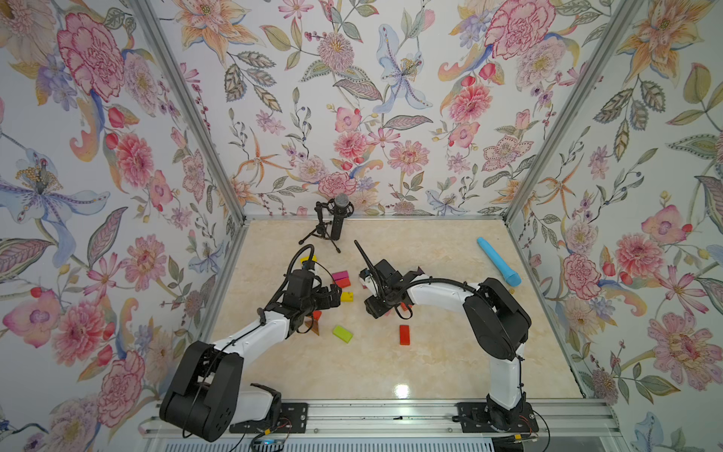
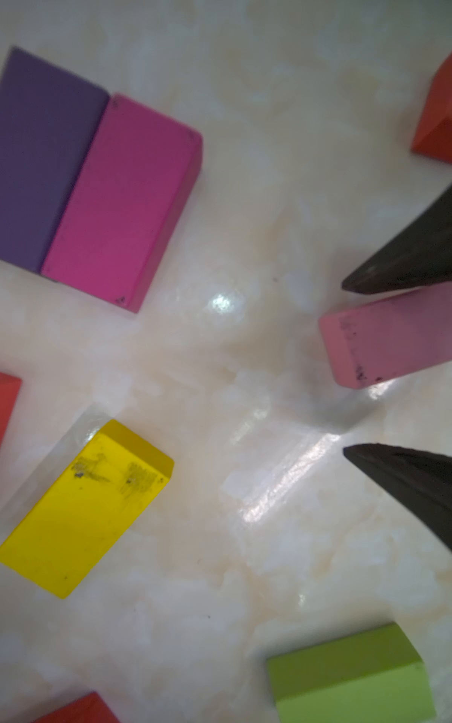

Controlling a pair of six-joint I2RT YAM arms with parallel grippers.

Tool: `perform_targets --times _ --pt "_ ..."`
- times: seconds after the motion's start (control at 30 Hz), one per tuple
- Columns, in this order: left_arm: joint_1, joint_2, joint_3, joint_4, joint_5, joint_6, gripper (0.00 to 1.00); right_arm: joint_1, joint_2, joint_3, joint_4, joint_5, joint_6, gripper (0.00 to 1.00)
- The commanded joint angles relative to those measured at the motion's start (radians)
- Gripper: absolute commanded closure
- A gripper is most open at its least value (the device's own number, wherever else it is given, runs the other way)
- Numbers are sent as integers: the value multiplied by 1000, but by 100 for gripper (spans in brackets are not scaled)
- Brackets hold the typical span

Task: Assemble a piece of candy with building blocks
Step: Assemble the building block at the center of the board.

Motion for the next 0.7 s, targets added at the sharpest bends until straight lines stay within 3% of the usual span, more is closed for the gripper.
perform_targets --times 0.0,0.17,0.3,0.43,0.67 --pt "11 -17 -32 19 20 7 1 -9 -128 -71 -8 15 36 33" --pt "11 5 -48 36 37 10 1 2 -276 -214 74 -88 132 28" --pt "8 5 -47 40 43 9 1 8 -282 -300 209 -222 241 28" --pt "8 -8 -53 48 37 -3 1 31 -228 -326 327 -235 339 30" --pt "6 -19 -82 70 31 -28 1 4 -163 -314 333 -203 337 30"
